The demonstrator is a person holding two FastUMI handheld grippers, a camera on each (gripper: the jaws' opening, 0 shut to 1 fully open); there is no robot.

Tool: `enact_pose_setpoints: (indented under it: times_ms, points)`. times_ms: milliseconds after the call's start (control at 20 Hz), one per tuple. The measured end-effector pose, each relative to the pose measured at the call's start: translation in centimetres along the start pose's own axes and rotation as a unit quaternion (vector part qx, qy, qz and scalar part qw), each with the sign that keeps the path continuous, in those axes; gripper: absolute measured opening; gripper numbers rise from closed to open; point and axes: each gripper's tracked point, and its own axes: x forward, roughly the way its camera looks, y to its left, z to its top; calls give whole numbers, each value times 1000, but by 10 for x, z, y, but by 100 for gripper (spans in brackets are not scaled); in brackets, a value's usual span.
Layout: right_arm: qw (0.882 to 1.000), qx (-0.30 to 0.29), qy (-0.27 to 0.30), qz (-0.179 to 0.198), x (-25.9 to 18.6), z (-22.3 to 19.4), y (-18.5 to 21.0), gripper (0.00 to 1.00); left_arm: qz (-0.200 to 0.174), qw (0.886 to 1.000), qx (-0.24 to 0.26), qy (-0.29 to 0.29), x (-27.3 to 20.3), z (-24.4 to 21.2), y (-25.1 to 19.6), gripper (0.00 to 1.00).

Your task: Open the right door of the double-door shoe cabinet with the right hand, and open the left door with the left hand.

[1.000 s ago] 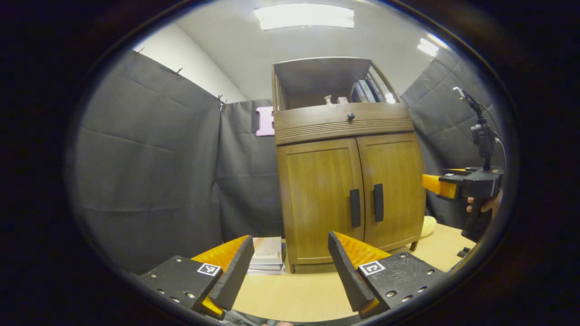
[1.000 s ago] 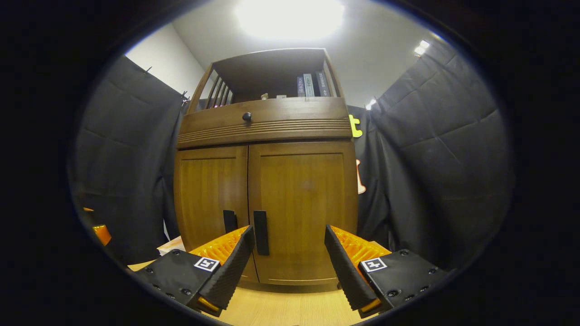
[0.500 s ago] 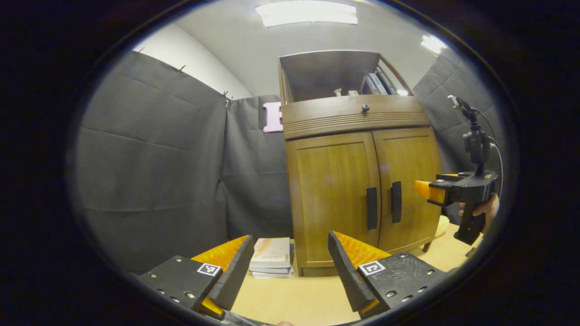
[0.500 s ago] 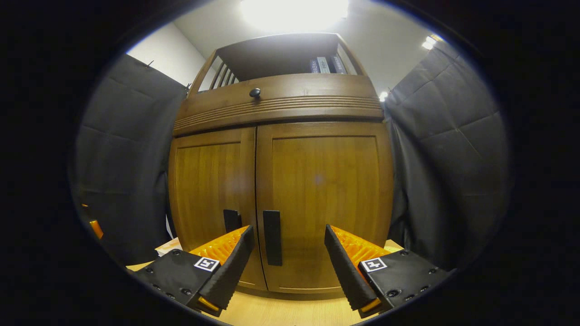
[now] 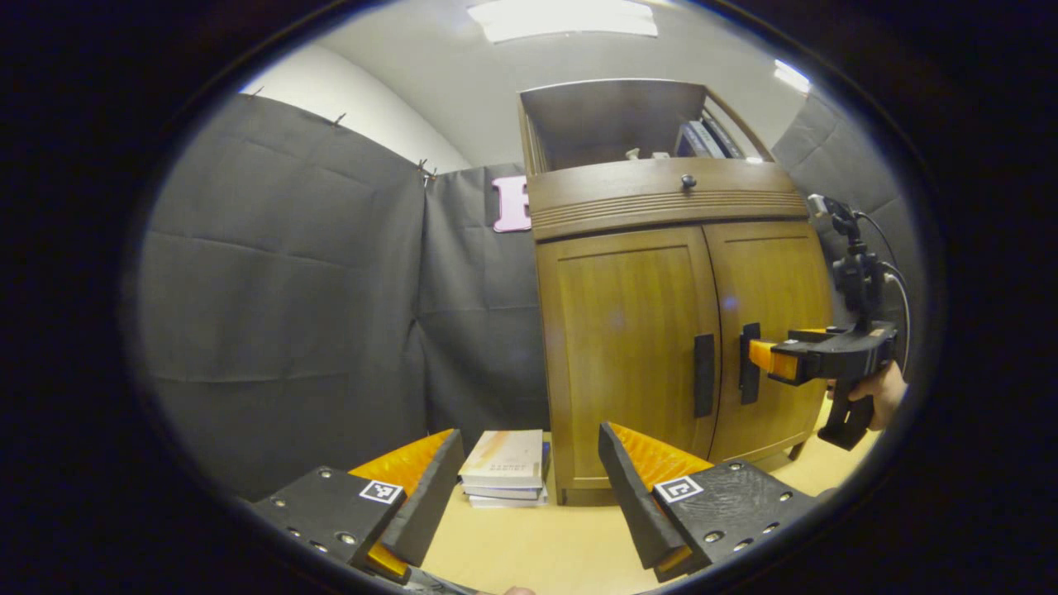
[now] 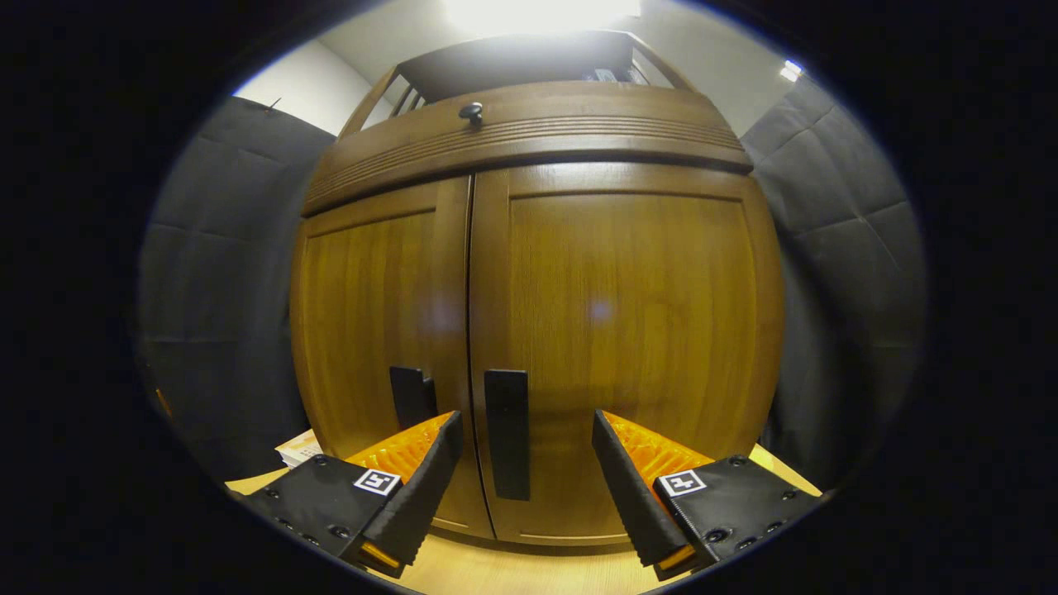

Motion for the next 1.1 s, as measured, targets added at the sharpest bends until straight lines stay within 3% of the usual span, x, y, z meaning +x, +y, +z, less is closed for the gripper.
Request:
enact_pose_setpoints:
  times_ms: [350, 500, 600, 750, 850, 950, 1000, 1050, 1100]
  points:
    - [1000, 1, 26, 5, 33, -19, 4, 98, 17, 1000, 10, 17, 5, -2, 3, 94]
    - [999, 0, 34, 6, 42, -30, 7, 91, 23, 999, 9, 20, 6, -3, 4, 94]
    - [999, 3, 38, 9, 46, -34, 11, 80, 26, 999, 12, 24, 7, -5, 5, 94]
    - [999, 20, 39, 14, 50, -36, 15, 46, 33, 999, 13, 29, 7, -4, 6, 94]
    - [998, 27, 57, 15, 48, -43, 16, 48, 36, 999, 12, 29, 7, -4, 7, 94]
    - [998, 25, 59, 16, 51, -44, 17, 31, 41, 999, 13, 27, 7, -3, 7, 94]
    - [998, 21, 56, 12, 52, -41, 16, 28, 42, 999, 11, 27, 6, -3, 7, 94]
    - [998, 17, 63, 9, 50, -41, 16, 15, 41, 999, 10, 26, 6, -2, 6, 94]
    - [998, 11, 68, 7, 48, -41, 15, 14, 41, 999, 9, 24, 5, 0, 6, 94]
